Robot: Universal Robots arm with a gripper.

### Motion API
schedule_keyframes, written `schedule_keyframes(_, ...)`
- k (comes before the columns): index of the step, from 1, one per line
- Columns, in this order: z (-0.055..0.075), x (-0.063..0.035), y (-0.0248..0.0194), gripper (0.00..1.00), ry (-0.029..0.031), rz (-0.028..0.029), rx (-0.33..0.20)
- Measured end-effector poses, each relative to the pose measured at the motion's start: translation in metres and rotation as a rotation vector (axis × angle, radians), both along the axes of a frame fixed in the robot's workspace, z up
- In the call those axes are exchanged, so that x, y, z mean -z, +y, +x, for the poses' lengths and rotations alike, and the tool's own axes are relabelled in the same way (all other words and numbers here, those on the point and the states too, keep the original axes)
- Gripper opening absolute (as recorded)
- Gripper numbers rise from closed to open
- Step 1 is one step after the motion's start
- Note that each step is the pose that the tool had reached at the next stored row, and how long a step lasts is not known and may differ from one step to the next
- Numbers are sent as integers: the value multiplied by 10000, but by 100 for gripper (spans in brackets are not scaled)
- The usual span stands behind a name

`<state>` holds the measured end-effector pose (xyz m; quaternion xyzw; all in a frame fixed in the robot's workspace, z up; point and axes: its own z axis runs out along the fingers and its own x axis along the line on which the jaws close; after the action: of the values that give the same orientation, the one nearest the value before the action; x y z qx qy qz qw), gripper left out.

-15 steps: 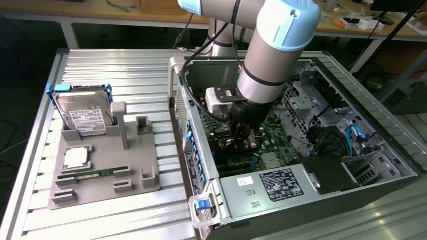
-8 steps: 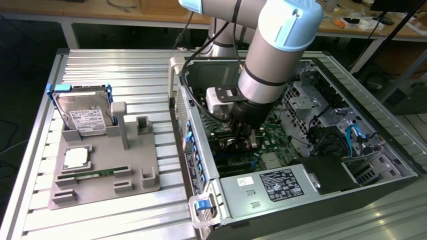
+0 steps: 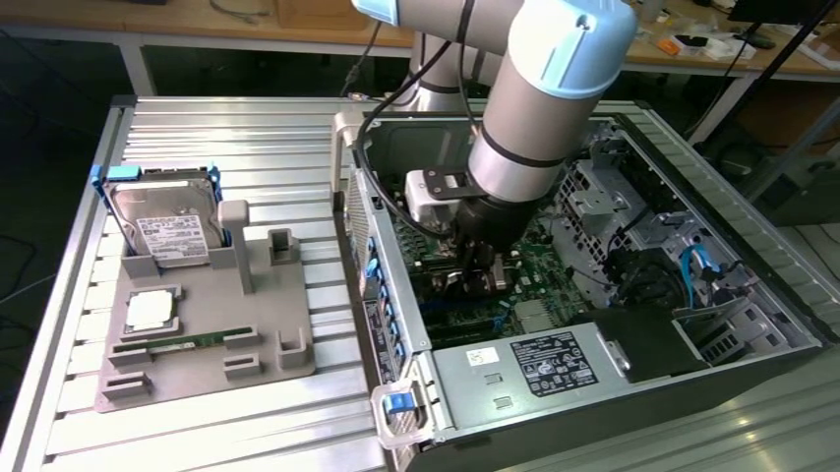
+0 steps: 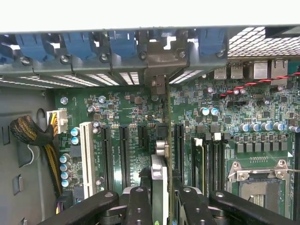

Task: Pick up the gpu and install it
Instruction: 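Insert the gpu into the slot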

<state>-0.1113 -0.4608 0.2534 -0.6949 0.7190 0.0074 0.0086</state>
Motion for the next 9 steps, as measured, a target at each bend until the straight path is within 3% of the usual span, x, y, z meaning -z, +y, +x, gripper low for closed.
schedule_keyframes(9, 45, -64, 3, 27, -4, -5, 0)
